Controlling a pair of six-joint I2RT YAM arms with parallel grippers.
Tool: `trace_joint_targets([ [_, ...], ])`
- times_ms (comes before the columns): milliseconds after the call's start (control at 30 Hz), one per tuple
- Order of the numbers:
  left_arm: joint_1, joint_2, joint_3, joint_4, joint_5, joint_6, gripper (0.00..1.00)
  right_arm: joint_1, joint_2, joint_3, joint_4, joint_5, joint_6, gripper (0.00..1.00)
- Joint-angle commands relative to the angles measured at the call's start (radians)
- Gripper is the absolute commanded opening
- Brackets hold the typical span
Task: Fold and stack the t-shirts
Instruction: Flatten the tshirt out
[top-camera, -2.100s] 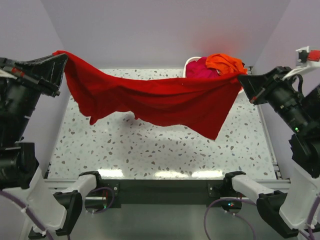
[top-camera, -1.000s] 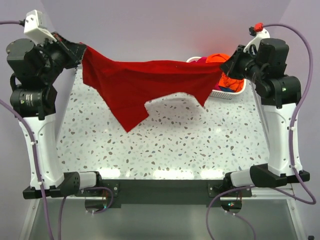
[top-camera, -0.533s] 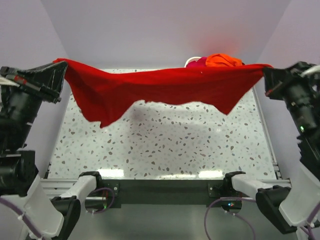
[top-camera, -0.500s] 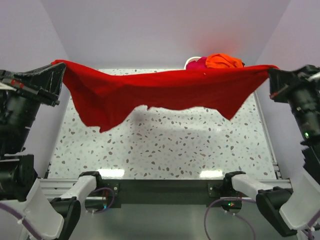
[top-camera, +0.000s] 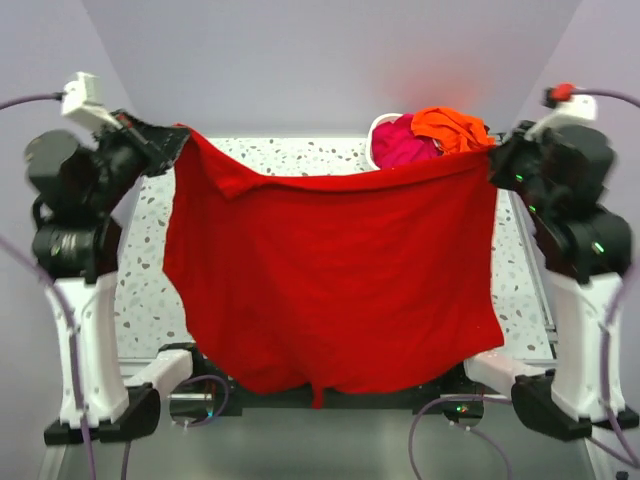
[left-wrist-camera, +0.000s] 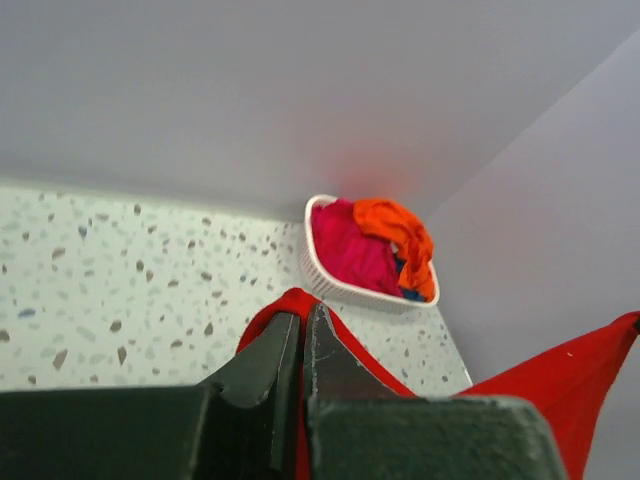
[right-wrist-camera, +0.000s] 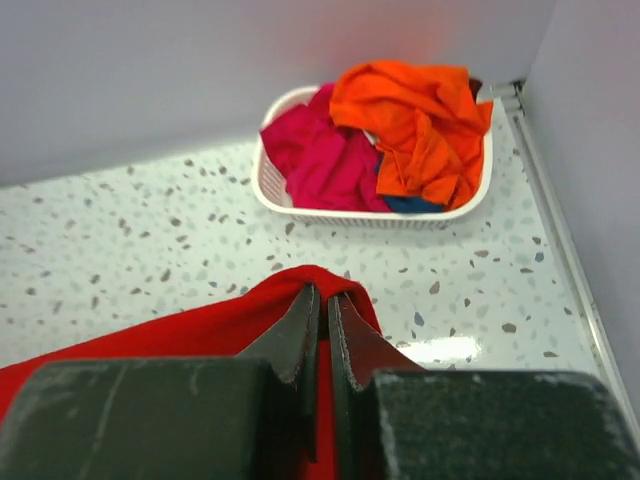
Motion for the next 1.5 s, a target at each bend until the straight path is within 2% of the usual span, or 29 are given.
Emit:
trace_joint_targets([
  [0,-0.002,0.143,-0.124,0.180,0.026,0.013,0.00,-0.003,0.106,-0.180,0.178,0.032,-0.006,0.00],
  [67,-0.002,0.233,-0.149,0.231,0.041,0.037,0.00,-0.003,0.207,-0.229,0.233,0.027,-0.005,0.00],
  [100,-0.008,0.348,-0.132,0.239,0.031,0.058,0.00,-0.003,0.251,-0.258,0.275,0.032,-0.003,0.00],
  [167,-0.013,0.471,-0.059,0.257,0.008,0.105,0.00,-0.003,0.391,-0.262,0.299,0.039,0.001,0.00],
  [200,-0.013,0.601,-0.019,0.257,-0.008,0.117,0.00,-0.003,0.440,-0.248,0.316,0.033,0.005,0.00],
  [233,-0.013,0.664,0.024,0.254,-0.020,0.128,0.06,-0.002,0.491,-0.228,0.312,0.024,0.002,0.00],
  [267,-0.013,0.727,0.121,0.251,-0.034,0.131,0.19,-0.003,0.607,-0.201,0.301,0.012,0.001,0.26],
  [300,-0.019,0.837,0.179,0.222,-0.049,0.134,0.55,-0.005,0.658,-0.121,0.257,0.001,0.001,0.47],
  [333,-0.024,0.885,0.237,0.202,-0.060,0.151,0.71,-0.005,0.718,-0.070,0.220,-0.001,0.006,0.59],
  [367,-0.027,0.930,0.360,0.176,-0.074,0.157,0.83,-0.005,0.758,-0.027,0.192,-0.014,0.006,0.80],
  [400,-0.036,1.002,0.422,0.115,-0.080,0.161,1.00,-0.005,0.811,0.034,0.160,-0.028,0.006,0.94],
  [433,-0.042,1.039,0.516,0.084,-0.090,0.172,1.00,-0.003,0.821,0.056,0.148,-0.042,0.009,0.99],
  [533,-0.057,1.003,0.512,0.048,-0.110,0.184,1.00,-0.005,0.780,0.031,0.180,-0.071,0.008,0.99],
  [600,-0.086,0.888,0.344,0.112,-0.115,0.175,1.00,-0.005,0.717,-0.033,0.198,-0.114,0.006,0.99],
  [633,-0.088,0.845,0.207,0.136,-0.112,0.165,1.00,-0.005,0.694,-0.060,0.204,-0.132,0.003,0.99],
  [700,-0.093,0.727,0.085,0.160,-0.130,0.155,1.00,-0.003,0.654,-0.151,0.218,-0.177,0.003,0.99],
  [733,-0.093,0.691,-0.024,0.162,-0.144,0.148,1.00,-0.003,0.616,-0.185,0.223,-0.206,0.006,0.99],
  [1000,-0.093,0.476,-0.406,0.069,-0.261,0.135,1.00,0.012,0.493,-0.513,0.292,-0.367,0.047,0.98],
  [1033,-0.093,0.467,-0.457,0.067,-0.265,0.131,1.00,0.015,0.485,-0.539,0.299,-0.376,0.054,0.98],
  [1233,-0.093,0.481,-0.543,0.064,-0.253,0.111,1.00,0.047,0.480,-0.680,0.345,-0.401,0.100,0.97],
  [1467,-0.082,0.629,-0.565,0.113,-0.238,0.114,1.00,0.070,0.577,-0.681,0.356,-0.406,0.100,0.96],
])
